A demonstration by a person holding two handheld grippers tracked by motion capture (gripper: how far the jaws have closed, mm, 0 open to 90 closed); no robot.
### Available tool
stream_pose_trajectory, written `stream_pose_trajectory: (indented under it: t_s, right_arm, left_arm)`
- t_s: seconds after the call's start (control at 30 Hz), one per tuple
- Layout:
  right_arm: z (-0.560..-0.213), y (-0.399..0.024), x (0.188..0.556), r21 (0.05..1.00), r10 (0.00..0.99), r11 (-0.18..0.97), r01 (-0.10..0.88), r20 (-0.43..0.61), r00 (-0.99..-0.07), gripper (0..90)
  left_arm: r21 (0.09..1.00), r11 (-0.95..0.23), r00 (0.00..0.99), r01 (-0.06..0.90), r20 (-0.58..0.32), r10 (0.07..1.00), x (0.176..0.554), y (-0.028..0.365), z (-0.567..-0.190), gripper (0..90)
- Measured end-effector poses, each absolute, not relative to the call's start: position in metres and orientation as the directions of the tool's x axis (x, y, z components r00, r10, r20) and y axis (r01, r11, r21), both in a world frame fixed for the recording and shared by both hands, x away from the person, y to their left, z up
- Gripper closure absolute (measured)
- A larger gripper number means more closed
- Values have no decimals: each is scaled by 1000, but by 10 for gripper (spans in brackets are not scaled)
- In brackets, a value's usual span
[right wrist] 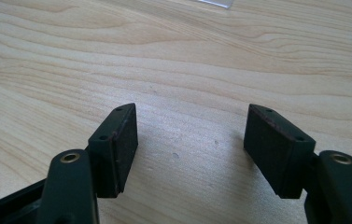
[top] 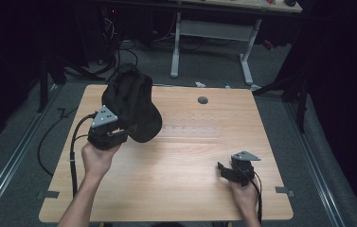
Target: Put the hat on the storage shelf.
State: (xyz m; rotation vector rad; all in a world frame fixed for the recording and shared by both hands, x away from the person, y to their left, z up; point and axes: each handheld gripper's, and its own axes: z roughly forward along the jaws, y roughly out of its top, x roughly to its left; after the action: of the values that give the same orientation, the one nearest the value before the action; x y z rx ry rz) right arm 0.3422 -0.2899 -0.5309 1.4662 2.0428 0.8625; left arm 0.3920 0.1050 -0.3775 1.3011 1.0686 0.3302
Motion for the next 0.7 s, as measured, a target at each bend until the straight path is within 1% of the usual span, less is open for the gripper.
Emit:
stream_pose_trajectory:
  t_s: [0.3,0.7]
  right_arm:
    - [-531,-289,342,728,948,237,644,-29,-316,353]
    - [-531,-288,341,727,946,242,642,-31,-321,353]
  left_arm:
    - [895,302,466,328,-432,773,410,100,-376,706]
    - [916,243,440,318,-370,818,425,87,-384,706]
